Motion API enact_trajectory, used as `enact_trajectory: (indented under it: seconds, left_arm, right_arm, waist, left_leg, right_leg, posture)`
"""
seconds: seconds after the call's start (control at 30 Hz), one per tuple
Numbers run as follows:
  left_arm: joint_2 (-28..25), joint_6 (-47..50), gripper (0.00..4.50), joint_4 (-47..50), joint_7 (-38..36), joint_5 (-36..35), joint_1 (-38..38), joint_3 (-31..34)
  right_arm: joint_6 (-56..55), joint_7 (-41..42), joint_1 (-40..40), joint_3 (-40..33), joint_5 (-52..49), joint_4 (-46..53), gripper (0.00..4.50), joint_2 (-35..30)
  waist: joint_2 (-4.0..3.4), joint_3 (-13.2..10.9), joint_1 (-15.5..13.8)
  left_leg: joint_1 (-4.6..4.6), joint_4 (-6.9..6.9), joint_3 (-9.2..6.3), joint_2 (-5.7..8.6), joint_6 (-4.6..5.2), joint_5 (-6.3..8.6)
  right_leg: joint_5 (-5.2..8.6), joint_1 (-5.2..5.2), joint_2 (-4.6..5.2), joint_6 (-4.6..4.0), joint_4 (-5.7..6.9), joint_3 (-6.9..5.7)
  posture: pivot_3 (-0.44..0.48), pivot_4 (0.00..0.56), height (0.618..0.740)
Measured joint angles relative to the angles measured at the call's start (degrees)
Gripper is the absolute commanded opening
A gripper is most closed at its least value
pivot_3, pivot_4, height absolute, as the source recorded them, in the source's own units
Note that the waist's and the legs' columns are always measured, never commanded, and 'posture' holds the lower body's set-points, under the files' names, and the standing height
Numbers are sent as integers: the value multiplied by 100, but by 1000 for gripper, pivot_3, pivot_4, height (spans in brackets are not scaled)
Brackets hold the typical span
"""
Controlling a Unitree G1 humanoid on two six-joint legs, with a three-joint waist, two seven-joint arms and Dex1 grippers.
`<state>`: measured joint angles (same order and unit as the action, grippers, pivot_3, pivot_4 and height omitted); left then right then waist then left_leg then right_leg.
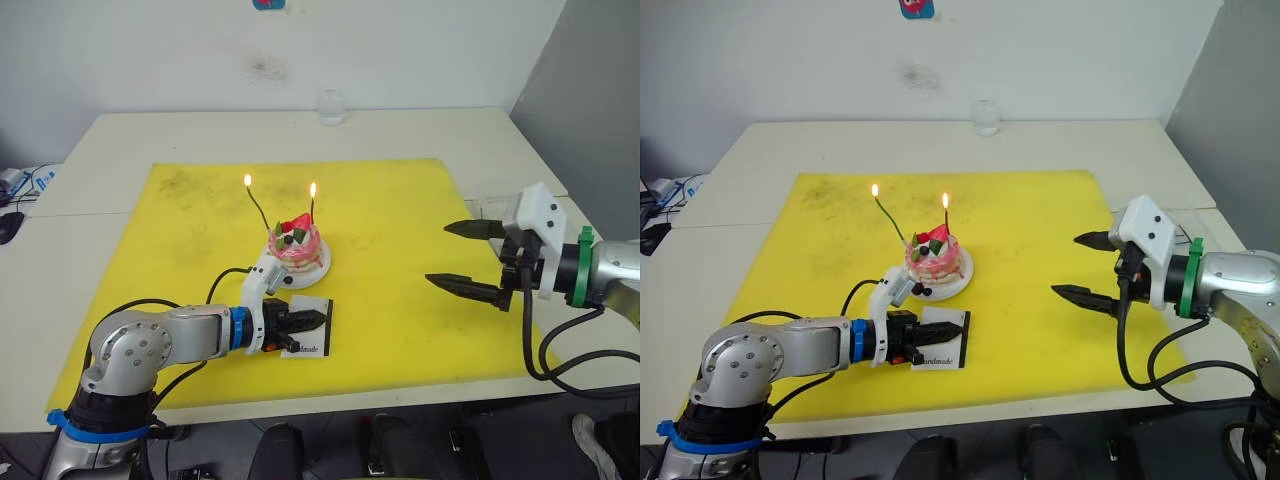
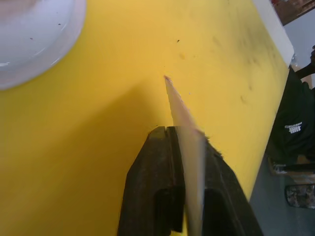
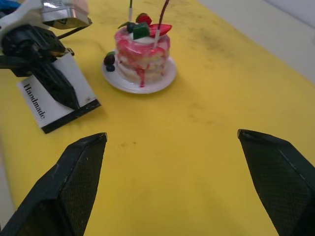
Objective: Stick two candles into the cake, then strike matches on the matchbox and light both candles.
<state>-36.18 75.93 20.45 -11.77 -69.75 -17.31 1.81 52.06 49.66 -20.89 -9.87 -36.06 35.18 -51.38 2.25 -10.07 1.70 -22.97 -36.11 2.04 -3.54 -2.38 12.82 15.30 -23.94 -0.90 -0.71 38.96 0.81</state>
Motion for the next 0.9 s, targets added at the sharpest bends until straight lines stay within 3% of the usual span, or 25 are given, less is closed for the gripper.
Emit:
enact_trajectory:
  seconds: [0.3,0.37,0.6,0.7,0.9]
  left_arm:
    - [-268,-2,4099,211,-542,130,2,-19]
    - [-403,5,4464,283,-651,122,12,-7]
    - [-1291,24,4464,490,-1153,127,132,382]
    - [-1955,-103,4464,643,-1786,203,321,603]
    - [-3055,-1423,4464,689,-3330,1322,1195,1366]
  right_arm:
    - [-28,-134,64,218,-57,70,4500,13]
    - [-43,-130,80,227,-57,73,4500,2]
    - [-164,-99,73,290,-51,71,4500,-173]
    - [-296,-39,72,286,-30,51,4500,-288]
    - [-990,347,239,53,222,-138,4500,-636]
  waist:
    - [0,0,-2]
    - [0,0,2]
    - [1,-1,-2]
    - [9,-6,2]
    - [1,-11,-6]
  left_leg:
    - [1,0,-1,-1,0,0]
    - [2,0,-1,-2,0,0]
    - [-2,2,2,-1,0,0]
    - [-5,2,5,-2,-1,0]
    - [-3,7,11,-4,-1,1]
  right_leg:
    - [0,-1,1,0,2,-2]
    - [0,-1,1,0,2,-1]
    - [1,-6,2,-1,-1,0]
    - [2,-11,3,-3,-3,1]
    - [10,-14,9,-16,-4,0]
  posture:
    - [0,150,735]
    - [0,150,735]
    - [0,150,735]
    - [0,150,735]
    - [0,150,735]
